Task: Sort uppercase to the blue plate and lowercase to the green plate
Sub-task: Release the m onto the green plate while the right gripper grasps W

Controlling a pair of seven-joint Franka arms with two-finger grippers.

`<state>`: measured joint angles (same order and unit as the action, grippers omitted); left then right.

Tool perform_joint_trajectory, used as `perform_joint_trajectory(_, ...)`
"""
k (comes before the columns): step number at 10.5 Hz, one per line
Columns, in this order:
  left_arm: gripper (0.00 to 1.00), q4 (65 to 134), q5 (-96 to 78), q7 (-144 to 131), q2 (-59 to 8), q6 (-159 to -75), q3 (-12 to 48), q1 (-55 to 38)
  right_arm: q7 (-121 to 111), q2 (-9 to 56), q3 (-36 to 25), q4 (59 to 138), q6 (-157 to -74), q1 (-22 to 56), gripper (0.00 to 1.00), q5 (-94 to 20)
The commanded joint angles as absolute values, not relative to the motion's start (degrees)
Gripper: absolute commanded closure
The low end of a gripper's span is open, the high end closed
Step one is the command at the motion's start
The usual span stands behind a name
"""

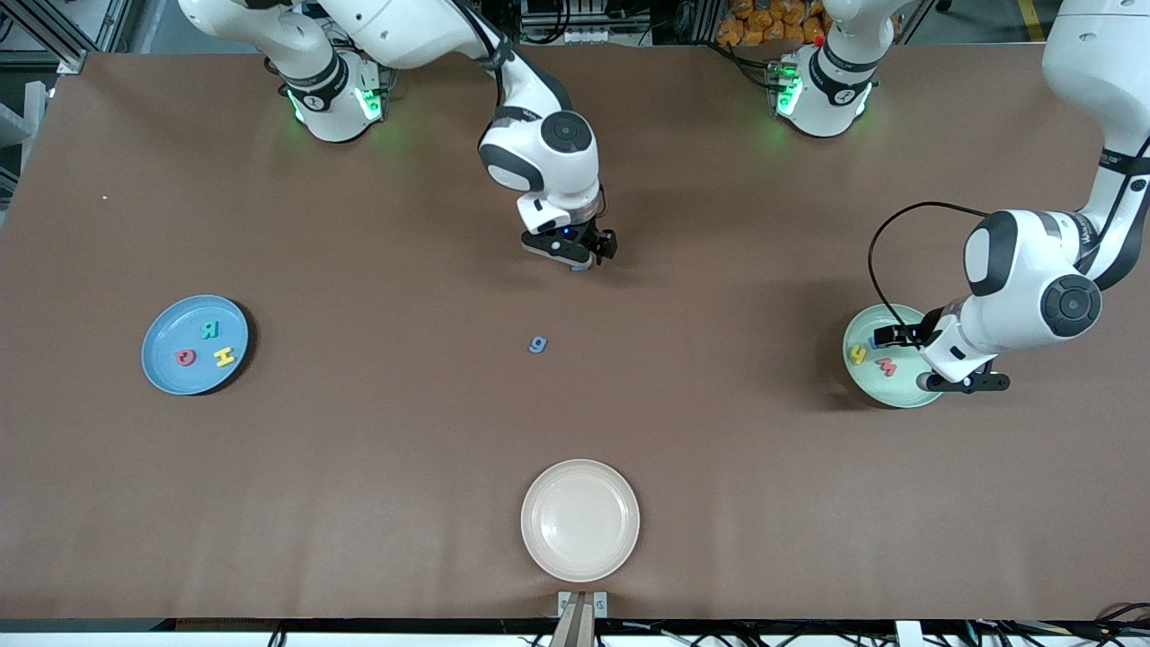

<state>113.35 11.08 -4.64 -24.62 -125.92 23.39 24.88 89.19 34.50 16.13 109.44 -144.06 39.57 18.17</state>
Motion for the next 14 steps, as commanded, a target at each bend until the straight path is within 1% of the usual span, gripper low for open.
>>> perform_joint_trajectory(1,0.0,112.25,10.72,-4.65,-21.28,-125.42,26.17,24.44,91.23,36.47,16.35,107.93,-144.75,39.29,0.02,20.13)
perform_joint_trajectory(2,0.0,110.67,10.64,-6.83,-21.01,-123.85,28.63,24.26,91.14,36.65,16.35,107.84,-145.19,39.03,0.05,20.13)
perform_joint_trajectory(3,0.0,108.31,10.72,-11.81,-21.27,-122.01,31.35,23.74,91.06,37.09,16.35,107.49,-145.28,39.02,0.13,20.13)
perform_joint_trajectory(4,0.0,106.89,10.72,-15.95,-21.36,-121.04,32.51,22.08,91.05,37.61,16.35,107.06,-145.28,38.85,0.15,19.95)
perform_joint_trajectory(5,0.0,105.74,10.72,-19.04,-21.53,-120.07,32.52,19.36,91.14,38.23,16.35,106.35,-145.28,38.85,0.21,20.04)
perform_joint_trajectory(6,0.0,104.86,10.72,-21.16,-21.53,-119.97,32.52,17.51,91.14,38.49,16.35,106.09,-145.28,38.76,0.21,20.04)
perform_joint_trajectory(8,0.0,101.01,10.72,-25.12,-22.75,-118.31,32.52,13.81,91.23,39.46,16.35,106.0,-146.42,38.85,0.22,20.13)
perform_joint_trajectory(9,0.0,99.59,10.72,-28.18,-23.11,-118.13,32.52,11.97,91.14,39.46,16.35,105.91,-146.43,38.85,0.27,20.21)
perform_joint_trajectory(12,0.0,96.95,10.72,-32.87,-23.64,-117.95,32.34,9.59,89.22,39.46,16.35,105.91,-146.34,38.85,0.75,20.3)
perform_joint_trajectory(13,0.0,95.81,10.72,-32.87,-24.08,-117.95,32.34,8.62,88.25,39.46,16.35,105.91,-146.34,38.85,0.84,20.22)
perform_joint_trajectory(14,0.0,94.06,10.55,-33.05,-24.6,-117.95,32.34,7.31,87.55,39.38,16.35,105.91,-146.25,38.76,0.89,20.13)
